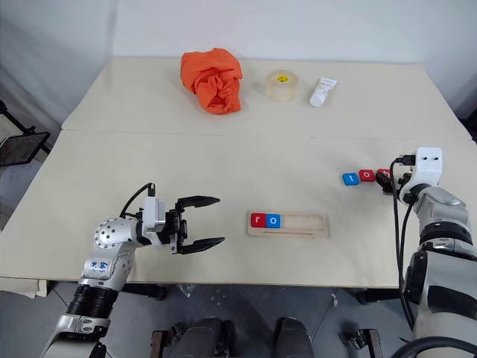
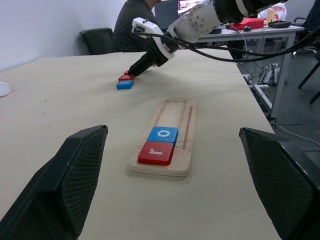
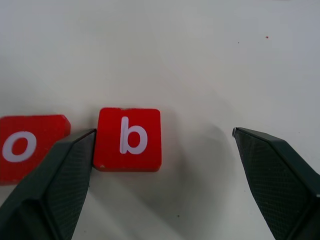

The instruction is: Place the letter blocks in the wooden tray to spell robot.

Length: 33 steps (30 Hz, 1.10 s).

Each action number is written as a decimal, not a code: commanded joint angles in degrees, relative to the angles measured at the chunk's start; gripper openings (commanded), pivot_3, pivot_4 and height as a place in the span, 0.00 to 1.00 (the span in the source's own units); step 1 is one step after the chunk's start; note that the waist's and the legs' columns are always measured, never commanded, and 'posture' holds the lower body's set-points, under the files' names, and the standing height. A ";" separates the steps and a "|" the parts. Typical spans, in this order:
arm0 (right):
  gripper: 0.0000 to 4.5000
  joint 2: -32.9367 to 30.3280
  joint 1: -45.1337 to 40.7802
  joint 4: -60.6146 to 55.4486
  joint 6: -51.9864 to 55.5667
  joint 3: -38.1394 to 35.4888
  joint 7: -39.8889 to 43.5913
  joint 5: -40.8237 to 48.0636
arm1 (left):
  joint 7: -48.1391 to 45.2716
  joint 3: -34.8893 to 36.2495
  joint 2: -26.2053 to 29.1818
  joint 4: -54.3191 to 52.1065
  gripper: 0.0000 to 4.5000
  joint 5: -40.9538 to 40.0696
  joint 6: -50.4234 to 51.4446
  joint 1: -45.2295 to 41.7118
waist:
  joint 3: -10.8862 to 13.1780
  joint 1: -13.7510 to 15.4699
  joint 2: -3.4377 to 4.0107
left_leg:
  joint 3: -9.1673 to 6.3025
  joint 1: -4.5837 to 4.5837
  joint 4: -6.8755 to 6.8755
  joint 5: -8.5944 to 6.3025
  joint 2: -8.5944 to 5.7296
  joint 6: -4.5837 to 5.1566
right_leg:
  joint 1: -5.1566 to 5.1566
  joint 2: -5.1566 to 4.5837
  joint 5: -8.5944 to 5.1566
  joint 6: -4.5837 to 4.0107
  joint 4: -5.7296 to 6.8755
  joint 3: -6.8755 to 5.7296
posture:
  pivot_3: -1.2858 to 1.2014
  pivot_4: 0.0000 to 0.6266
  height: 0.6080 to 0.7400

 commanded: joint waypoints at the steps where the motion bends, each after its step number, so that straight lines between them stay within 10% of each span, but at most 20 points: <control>1: 1.00 -0.47 -0.27 -0.29 0.54 1.00 -0.37 -1.73 | 0.50 -0.09 -0.28 -0.54 0.99 -0.14 -1.17 -0.41 | 0.00 -0.02 0.00 | 0.00 0.00 0.00 0.00 0.00 0.00 | 0.00 0.00 0.00 0.00 0.00 0.00 | 0.52 0.24 1.00; 12: 0.33 -0.02 -0.31 -2.00 2.39 -0.52 -1.62 -0.86 | -1.33 -0.19 -0.59 4.27 1.00 0.05 -4.50 -1.60 | 0.00 0.20 0.00 | -0.06 0.00 0.02 0.00 -0.01 0.00 | 0.04 0.00 0.00 0.00 -0.02 -0.03 | 0.52 0.24 1.00; 17: 0.33 -0.23 4.64 -11.62 1.72 -1.98 -2.94 0.42 | -4.16 -0.37 -0.41 7.67 1.00 -0.05 -7.14 -2.22 | 0.00 0.25 0.00 | -0.04 -0.02 0.01 0.00 -0.01 0.00 | 0.00 -0.01 0.00 0.00 -0.02 -0.03 | 0.52 0.24 1.00; 26: 0.33 8.23 40.26 -79.36 30.65 -10.59 -10.13 11.42 | -10.49 -0.33 -0.14 15.59 1.00 -0.23 -10.92 -6.43 | -0.02 0.73 0.12 | -0.21 -0.73 0.10 0.03 -0.03 -0.03 | -0.90 -0.03 0.00 0.00 0.62 -0.08 | 0.52 0.24 1.00; 33: 0.33 18.26 53.77 -102.34 41.80 -11.44 -17.08 15.16 | -12.09 -0.60 -0.98 18.84 1.00 -0.06 -12.33 -9.22 | -0.03 1.22 0.11 | 0.05 -0.63 0.11 0.07 -0.07 0.02 | -0.90 -0.04 0.00 0.00 0.54 0.11 | 0.52 0.24 1.00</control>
